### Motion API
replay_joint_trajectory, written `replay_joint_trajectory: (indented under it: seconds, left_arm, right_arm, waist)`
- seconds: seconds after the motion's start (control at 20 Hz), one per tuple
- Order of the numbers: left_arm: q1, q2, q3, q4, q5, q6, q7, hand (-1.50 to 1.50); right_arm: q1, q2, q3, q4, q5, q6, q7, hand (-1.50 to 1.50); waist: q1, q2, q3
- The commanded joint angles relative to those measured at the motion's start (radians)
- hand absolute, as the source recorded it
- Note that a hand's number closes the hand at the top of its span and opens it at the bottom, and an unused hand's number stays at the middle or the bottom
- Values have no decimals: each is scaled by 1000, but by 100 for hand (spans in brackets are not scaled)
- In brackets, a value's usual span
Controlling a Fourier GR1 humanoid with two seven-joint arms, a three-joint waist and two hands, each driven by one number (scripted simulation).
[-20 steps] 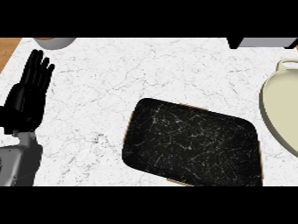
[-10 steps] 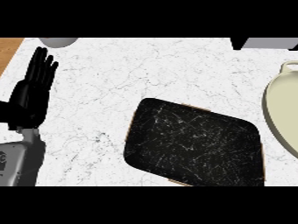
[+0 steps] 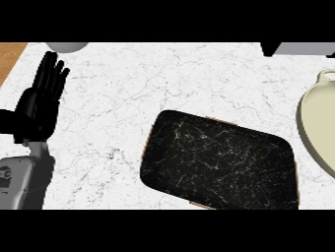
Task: Pick the pear from the tray and place it in the pot
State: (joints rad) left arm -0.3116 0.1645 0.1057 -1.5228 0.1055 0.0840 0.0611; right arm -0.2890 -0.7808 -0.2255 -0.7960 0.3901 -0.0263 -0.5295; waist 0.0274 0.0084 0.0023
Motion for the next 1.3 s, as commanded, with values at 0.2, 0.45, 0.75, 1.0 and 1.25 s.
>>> replay_joint_trajectory:
  seconds: [0.2,0.45,0.75,1.0,1.25]
  left_arm:
    - [51,-9,5,-5,-5,-6,-43,0]
    - [30,14,24,2,3,-12,-22,0]
    - [15,10,36,51,9,-25,-71,0]
    - [65,1,5,-75,14,-20,13,0]
    - [55,-20,-23,-80,-19,8,13,0]
  right_arm:
    - [-130,28,-29,198,-30,67,-253,-150]
    - [-160,7,-133,208,-185,254,-221,-150]
    - [-220,-24,-245,320,-303,347,-130,-150]
    - [-196,-110,-318,488,-340,415,-257,-150]
    - [-227,-198,-375,576,-386,485,-246,-150]
  waist:
    - [-15,-5,-1]
    - [-28,-9,-2]
    - [-28,-5,-2]
    - [-7,-3,1]
    - [3,1,3]
